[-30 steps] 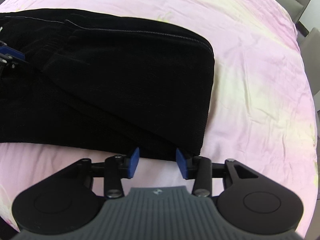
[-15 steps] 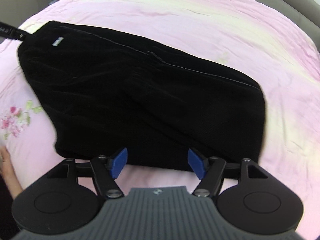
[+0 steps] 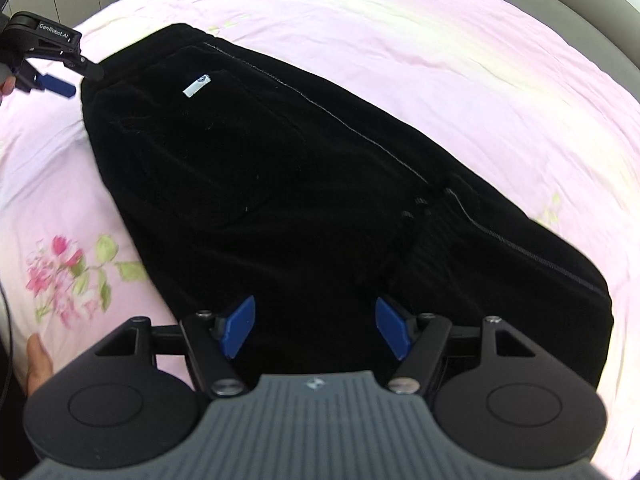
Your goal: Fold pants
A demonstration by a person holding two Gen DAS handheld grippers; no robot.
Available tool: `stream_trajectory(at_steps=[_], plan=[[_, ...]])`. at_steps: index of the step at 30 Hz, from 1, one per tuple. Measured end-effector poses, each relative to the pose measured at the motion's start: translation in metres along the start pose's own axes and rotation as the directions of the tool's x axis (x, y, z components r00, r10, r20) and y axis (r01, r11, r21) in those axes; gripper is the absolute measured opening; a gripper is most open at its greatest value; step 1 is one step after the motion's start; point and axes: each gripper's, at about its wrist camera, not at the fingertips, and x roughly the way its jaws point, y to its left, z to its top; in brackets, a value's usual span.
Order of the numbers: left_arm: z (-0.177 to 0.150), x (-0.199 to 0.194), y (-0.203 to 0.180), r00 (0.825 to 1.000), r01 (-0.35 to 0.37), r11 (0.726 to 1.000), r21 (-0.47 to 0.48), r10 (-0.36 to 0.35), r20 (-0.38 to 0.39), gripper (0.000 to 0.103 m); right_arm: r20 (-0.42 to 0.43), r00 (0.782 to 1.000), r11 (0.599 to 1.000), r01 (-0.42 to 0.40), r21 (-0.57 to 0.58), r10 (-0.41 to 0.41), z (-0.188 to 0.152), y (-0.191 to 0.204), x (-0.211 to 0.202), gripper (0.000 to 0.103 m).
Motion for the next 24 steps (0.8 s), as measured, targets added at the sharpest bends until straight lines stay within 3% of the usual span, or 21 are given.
stream_trajectory(at_steps=[6, 11, 13, 17, 21, 24], plan=[[-0.002, 0.041, 0.027, 0.985, 0.153, 0.975, -0.158, -0.163, -0.055, 0.074, -0.031, 0.999, 0.998, 0.005, -0.058, -0.007, 0.019, -0.007, 0.035, 0.064], [-0.006, 0.064, 0.035, 0.976, 0.188, 0.955, -0.230, -0.207, -0.063, 0.066, -0.083, 0.997, 0.999, 0.001, -0.055, -0.005, 0.023, -0.008, 0.056, 0.064], [-0.007, 0.063, 0.033, 0.978, 0.182, 0.958, -0.222, -0.199, -0.059, 0.063, -0.099, 0.995, 0.999, -0.013, -0.035, 0.010, 0.021, -0.010, 0.069, 0.064], [-0.007, 0.052, 0.024, 0.983, 0.173, 0.970, -0.169, -0.182, -0.037, 0.046, -0.116, 0.992, 0.997, -0.051, 0.055, 0.057, 0.020, -0.025, 0.078, 0.067], [-0.002, 0.021, 0.004, 0.981, 0.193, 0.978, -0.080, -0.192, 0.025, 0.032, -0.113, 0.992, 0.998, -0.048, 0.045, 0.053, 0.021, -0.029, 0.061, 0.065], [0.005, -0.007, -0.015, 0.970, 0.232, 0.971, -0.061, -0.227, 0.082, 0.028, -0.084, 0.995, 0.999, -0.044, 0.026, 0.046, 0.016, -0.038, 0.038, 0.065]])
